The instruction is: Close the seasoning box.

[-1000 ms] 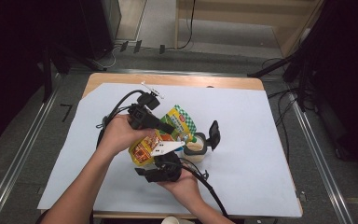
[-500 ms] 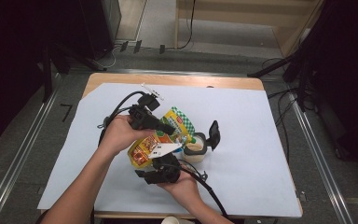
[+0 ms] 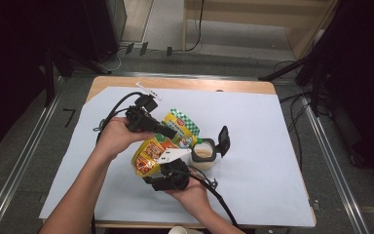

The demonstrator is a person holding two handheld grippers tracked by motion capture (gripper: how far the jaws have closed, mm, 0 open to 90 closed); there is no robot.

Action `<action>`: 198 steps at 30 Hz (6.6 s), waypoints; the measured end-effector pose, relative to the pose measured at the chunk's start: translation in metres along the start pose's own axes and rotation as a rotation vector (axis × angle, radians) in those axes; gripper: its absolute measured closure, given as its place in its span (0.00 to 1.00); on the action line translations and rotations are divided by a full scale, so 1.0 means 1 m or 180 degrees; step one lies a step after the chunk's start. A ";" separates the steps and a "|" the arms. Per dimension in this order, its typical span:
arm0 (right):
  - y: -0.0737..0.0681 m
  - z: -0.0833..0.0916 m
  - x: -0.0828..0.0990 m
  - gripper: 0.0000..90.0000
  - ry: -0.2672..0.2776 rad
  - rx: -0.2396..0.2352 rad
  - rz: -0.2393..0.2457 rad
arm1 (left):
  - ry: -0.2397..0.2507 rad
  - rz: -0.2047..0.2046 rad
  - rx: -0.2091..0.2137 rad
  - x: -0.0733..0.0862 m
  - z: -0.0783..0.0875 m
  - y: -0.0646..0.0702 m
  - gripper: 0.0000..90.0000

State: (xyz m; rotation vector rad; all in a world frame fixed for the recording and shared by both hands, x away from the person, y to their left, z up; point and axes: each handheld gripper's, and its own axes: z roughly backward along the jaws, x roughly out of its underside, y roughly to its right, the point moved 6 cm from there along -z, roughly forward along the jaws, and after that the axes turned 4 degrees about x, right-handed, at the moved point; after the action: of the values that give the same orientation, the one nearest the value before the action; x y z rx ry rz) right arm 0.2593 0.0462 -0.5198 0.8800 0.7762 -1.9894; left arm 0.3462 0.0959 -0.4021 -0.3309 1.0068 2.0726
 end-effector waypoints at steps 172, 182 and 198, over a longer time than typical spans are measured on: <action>0.093 0.154 -0.049 0.63 0.0242 0.0375 -0.0247 | 0.1163 0.0434 -0.1008 0.058 0.110 -0.113 0.52; 0.110 0.178 -0.047 0.79 0.0301 0.0437 -0.0369 | 0.1151 0.0414 -0.1011 0.057 0.106 -0.112 0.50; 0.133 0.202 -0.038 1.00 0.0322 0.0547 -0.0481 | 0.1133 0.0402 -0.1005 0.057 0.104 -0.112 0.48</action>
State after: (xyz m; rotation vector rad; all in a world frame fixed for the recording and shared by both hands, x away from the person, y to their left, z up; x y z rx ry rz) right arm 0.3283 -0.1563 -0.4017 1.0559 0.7554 -2.1834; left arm 0.4033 0.2469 -0.4260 -0.8410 0.9165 2.3420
